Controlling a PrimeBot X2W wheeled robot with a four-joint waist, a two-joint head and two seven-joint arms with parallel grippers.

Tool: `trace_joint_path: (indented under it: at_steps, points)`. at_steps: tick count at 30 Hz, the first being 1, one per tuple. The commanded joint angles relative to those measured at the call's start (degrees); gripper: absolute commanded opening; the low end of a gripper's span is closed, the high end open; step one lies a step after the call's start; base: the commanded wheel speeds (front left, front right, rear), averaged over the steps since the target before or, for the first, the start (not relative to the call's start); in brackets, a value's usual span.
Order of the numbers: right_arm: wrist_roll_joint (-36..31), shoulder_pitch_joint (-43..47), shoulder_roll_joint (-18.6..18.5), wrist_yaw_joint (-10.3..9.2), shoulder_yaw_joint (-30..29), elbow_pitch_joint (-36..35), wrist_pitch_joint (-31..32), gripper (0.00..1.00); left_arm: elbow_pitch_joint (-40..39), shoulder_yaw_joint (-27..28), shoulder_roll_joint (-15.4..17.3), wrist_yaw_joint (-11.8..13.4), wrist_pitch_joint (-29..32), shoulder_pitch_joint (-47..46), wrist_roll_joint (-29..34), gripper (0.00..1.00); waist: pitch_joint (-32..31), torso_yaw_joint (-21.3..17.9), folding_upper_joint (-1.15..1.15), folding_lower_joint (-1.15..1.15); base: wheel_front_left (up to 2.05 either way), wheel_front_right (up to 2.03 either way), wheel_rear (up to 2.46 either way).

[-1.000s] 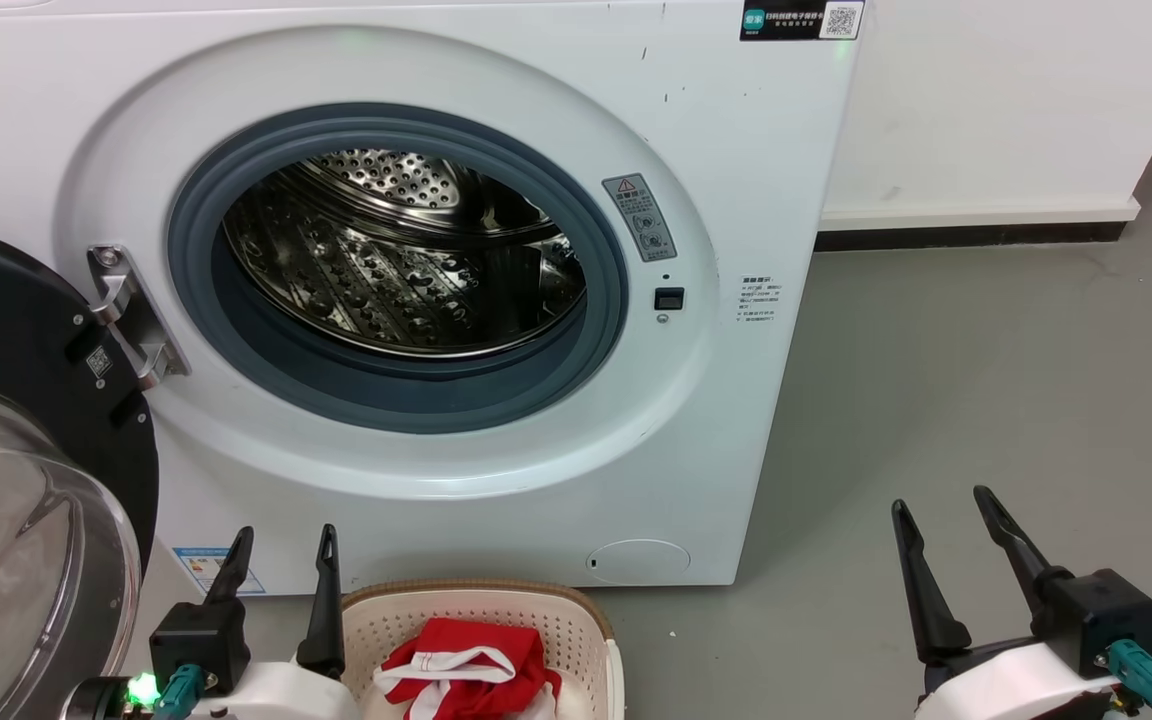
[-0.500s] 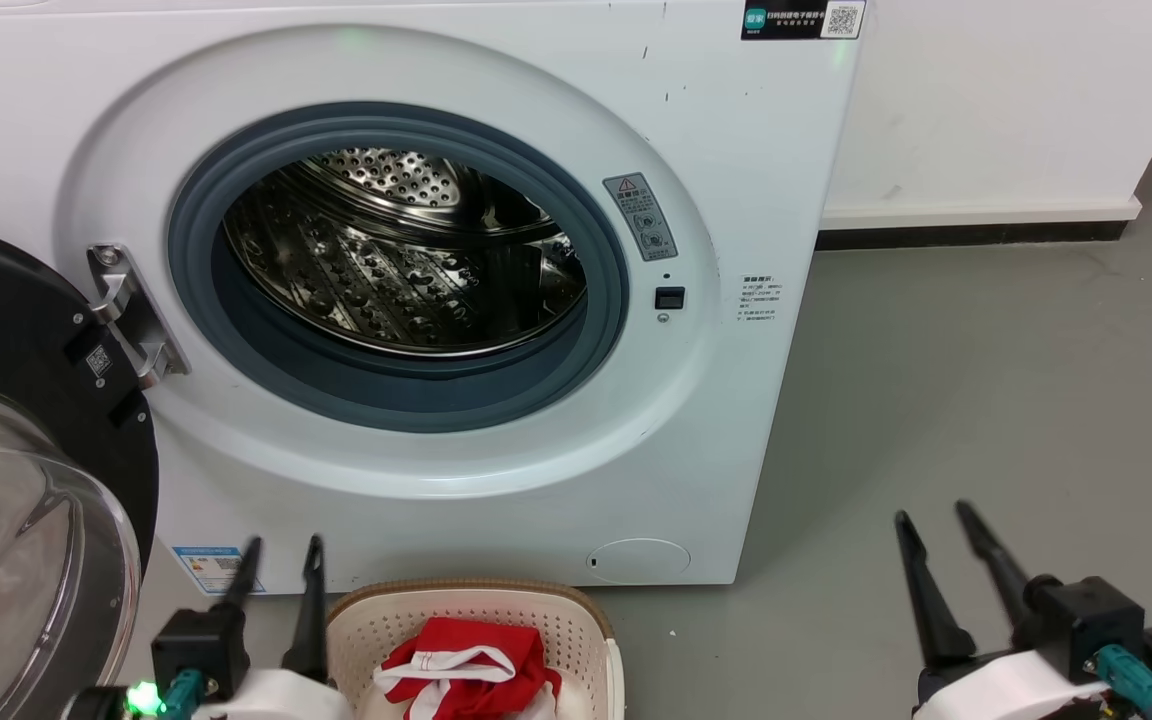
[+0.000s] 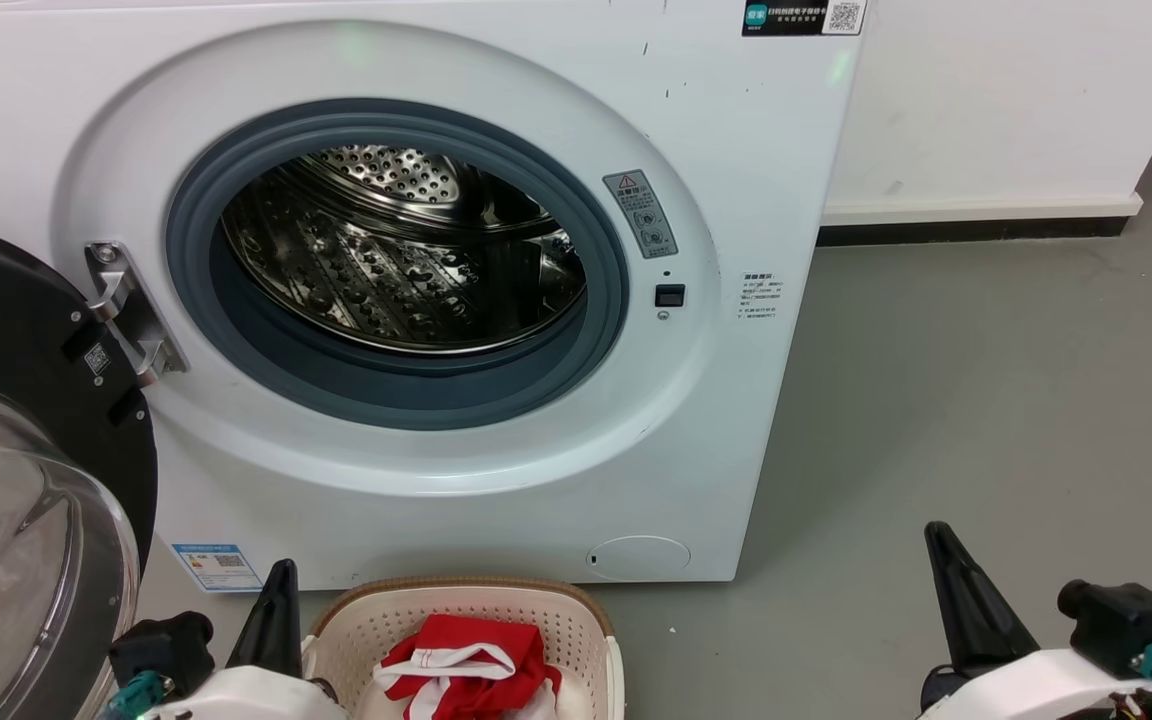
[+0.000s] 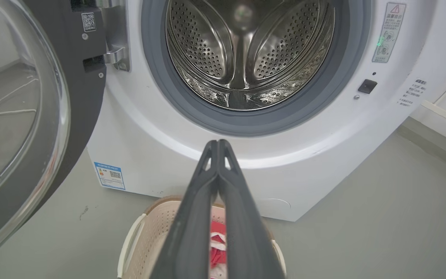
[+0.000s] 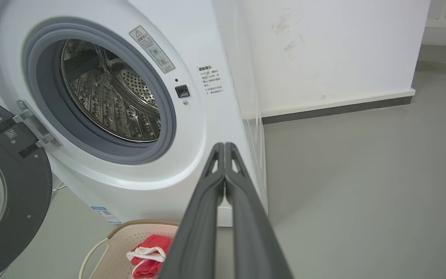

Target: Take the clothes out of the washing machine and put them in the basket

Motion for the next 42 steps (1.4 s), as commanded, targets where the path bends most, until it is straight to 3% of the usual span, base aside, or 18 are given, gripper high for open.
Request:
trace_joint_path:
  at_steps: [1, 10, 12, 42]
  points:
    - [3.8, -2.2, -0.5, -0.01, -0.2, -0.2, 0.3, 0.0, -0.5, 0.6, 0.1, -0.5, 0.3, -2.0, -3.2, 0.0, 0.1, 0.0, 0.0, 0.0, 0.0, 0.0, 0.0]
    - [12.7, -3.5, -0.9, -0.01, -0.5, 1.4, 0.7, 0.0, 0.4, 1.2, -0.4, -1.4, 1.3, -3.0, -11.2, 0.0, 0.3, 0.1, 0.0, 0.0, 0.0, 0.0, 0.0]
    - [18.7, -4.3, -1.1, -0.01, -0.7, 2.5, 1.2, 0.0, 1.1, 1.8, -0.7, -1.9, 2.1, -3.8, -16.7, 0.0, 0.4, 0.1, 0.0, 0.0, 0.0, 0.0, 0.0]
    - [48.1, -8.4, -1.7, -0.02, -2.9, 7.9, 3.8, 0.0, 4.6, 4.4, -2.3, -4.9, 6.0, -7.6, -43.9, 0.0, 1.3, 0.3, 0.0, 0.0, 0.0, 0.0, 0.0]
